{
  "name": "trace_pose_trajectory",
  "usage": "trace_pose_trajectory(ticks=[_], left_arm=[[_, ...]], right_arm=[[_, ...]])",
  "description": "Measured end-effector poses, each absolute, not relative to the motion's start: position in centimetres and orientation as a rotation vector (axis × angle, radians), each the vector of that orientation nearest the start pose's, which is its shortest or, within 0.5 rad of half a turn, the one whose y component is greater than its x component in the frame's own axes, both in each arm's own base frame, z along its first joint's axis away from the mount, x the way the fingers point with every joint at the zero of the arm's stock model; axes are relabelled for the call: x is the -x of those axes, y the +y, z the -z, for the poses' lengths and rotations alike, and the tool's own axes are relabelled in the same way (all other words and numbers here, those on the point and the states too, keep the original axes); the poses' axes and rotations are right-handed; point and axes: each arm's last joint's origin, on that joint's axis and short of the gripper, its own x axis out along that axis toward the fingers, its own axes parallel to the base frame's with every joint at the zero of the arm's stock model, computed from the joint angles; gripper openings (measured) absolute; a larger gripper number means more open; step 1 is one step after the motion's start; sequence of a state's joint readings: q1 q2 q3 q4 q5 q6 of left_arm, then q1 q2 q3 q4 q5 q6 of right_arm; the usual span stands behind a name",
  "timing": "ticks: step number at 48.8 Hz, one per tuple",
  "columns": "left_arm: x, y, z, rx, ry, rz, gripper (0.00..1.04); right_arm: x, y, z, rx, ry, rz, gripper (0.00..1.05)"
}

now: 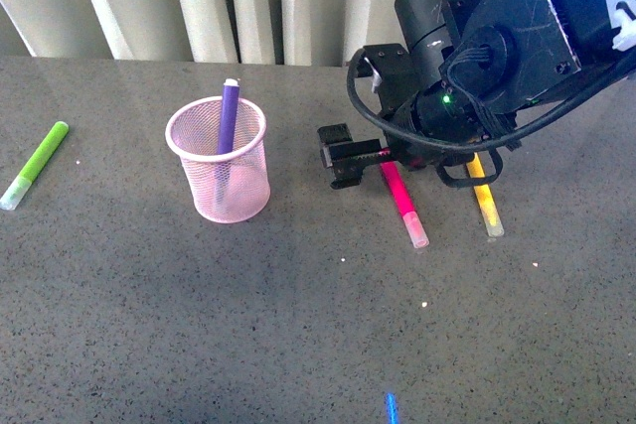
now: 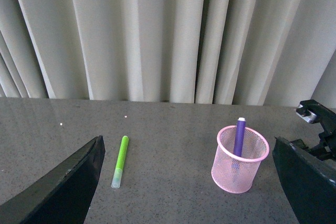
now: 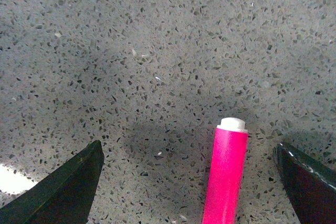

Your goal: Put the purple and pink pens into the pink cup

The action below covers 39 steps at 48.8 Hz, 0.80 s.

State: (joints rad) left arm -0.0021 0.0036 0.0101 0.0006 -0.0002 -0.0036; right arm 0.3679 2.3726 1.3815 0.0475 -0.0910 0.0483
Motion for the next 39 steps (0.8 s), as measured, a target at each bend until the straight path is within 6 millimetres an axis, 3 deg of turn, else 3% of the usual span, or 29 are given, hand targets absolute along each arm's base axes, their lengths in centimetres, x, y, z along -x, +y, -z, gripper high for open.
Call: trace_pose_trajectory(ticks=[19,39], left_arm=[[-9.73,-0.02,-16.67,0.004,-0.007,0.002,0.98],[-9.73,-0.02,-16.67,0.004,-0.007,0.002,0.98]], right_arm=[[-42.65,16.02,-3.22,0.06,0.954,-0.367,0.98],[-42.71,15.84,-2.98,0.049,0.949,-0.359,0.48]])
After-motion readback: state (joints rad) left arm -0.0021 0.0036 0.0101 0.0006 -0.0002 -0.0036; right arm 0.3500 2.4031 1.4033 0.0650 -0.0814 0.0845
